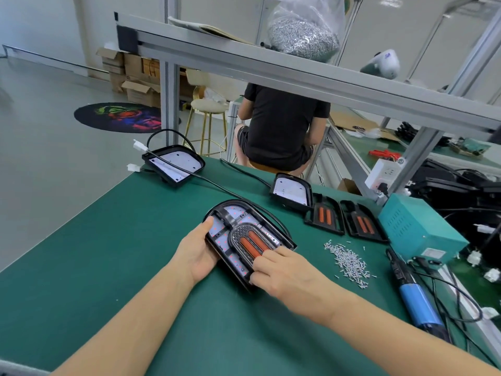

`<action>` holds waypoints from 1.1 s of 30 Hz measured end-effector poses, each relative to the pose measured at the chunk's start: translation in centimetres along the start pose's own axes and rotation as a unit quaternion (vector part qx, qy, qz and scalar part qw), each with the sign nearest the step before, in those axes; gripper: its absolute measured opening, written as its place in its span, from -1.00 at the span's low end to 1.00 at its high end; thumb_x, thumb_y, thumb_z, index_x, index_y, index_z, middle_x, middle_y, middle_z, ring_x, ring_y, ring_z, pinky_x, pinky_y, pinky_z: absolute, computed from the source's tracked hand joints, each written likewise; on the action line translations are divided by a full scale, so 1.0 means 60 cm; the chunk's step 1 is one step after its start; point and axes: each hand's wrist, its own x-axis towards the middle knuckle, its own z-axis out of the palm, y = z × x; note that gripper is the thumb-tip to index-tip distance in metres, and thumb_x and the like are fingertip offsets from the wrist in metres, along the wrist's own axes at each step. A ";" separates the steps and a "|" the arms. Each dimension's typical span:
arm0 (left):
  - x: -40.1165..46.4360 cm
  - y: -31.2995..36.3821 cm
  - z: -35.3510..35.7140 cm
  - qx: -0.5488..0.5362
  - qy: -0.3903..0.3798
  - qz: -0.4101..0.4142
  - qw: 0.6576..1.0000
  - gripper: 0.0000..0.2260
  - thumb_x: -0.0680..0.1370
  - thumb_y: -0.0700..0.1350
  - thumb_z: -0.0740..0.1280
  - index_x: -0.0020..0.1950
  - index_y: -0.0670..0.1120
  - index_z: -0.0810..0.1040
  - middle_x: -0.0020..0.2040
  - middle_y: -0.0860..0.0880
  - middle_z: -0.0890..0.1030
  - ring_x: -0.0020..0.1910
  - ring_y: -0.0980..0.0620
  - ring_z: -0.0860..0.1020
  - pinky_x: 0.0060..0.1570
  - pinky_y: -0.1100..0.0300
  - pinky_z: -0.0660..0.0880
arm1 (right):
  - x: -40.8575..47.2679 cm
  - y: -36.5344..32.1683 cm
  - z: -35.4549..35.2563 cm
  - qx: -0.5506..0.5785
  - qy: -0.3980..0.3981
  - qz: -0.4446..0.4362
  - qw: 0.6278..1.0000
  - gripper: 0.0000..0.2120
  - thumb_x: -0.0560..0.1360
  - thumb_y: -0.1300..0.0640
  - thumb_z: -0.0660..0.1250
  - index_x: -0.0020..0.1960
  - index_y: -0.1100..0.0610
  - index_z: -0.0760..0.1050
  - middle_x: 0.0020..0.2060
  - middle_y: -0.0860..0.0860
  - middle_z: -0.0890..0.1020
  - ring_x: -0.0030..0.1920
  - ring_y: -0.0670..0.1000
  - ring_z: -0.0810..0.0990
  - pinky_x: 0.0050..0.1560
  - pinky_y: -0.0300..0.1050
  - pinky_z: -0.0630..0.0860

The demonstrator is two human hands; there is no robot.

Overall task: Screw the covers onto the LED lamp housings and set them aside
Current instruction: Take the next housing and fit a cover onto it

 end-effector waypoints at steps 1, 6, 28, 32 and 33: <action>0.000 0.000 0.002 0.006 0.009 0.006 1.000 -0.69 0.66 -0.08 0.10 0.20 -0.23 0.52 0.05 -0.18 0.65 -0.04 -0.09 0.61 -0.08 0.00 0.50 | -0.002 0.000 0.003 0.018 0.006 0.013 1.000 -0.74 0.33 0.26 0.30 -0.10 -0.04 0.58 -0.17 -0.11 0.56 -0.15 -0.04 0.56 -0.15 -0.20 0.49; -0.002 0.009 -0.002 0.220 0.106 0.081 0.966 -0.86 0.59 -0.28 0.18 -0.04 -0.17 0.53 -0.13 -0.14 0.62 -0.24 -0.03 0.57 -0.26 0.09 0.56 | -0.033 -0.003 0.007 0.127 0.084 0.130 0.980 -0.64 0.39 0.26 0.41 0.15 0.01 0.57 0.02 -0.07 0.61 -0.01 -0.02 0.56 0.02 -0.17 0.46; -0.096 -0.044 0.111 0.612 -0.016 0.493 0.618 -0.82 0.51 -0.33 0.28 0.05 -0.15 0.59 0.02 -0.01 0.55 0.05 0.00 0.48 0.02 0.18 0.38 | -0.313 0.065 0.069 0.181 -0.141 0.746 0.625 -0.59 0.58 -0.14 0.20 0.19 0.19 0.42 -0.01 0.08 0.41 -0.07 0.14 0.48 -0.16 -0.07 0.37; -0.096 -0.146 0.163 0.630 -0.219 0.452 0.592 -0.88 0.52 -0.24 0.29 -0.02 -0.14 0.60 -0.08 0.01 0.57 -0.03 0.03 0.52 0.02 0.13 0.44 | -0.312 0.073 0.067 0.224 -0.145 0.752 0.603 -0.53 0.55 -0.14 0.22 0.32 0.14 0.35 0.04 0.09 0.39 -0.08 0.13 0.48 -0.16 -0.08 0.39; -0.087 -0.171 0.168 0.644 -0.241 0.415 0.596 -0.88 0.54 -0.23 0.29 0.01 -0.12 0.60 -0.06 0.01 0.57 -0.01 0.03 0.52 0.04 0.11 0.44 | -0.312 0.073 0.066 0.235 -0.144 0.754 0.596 -0.50 0.54 -0.15 0.23 0.37 0.10 0.31 0.08 0.10 0.40 -0.08 0.13 0.48 -0.17 -0.08 0.39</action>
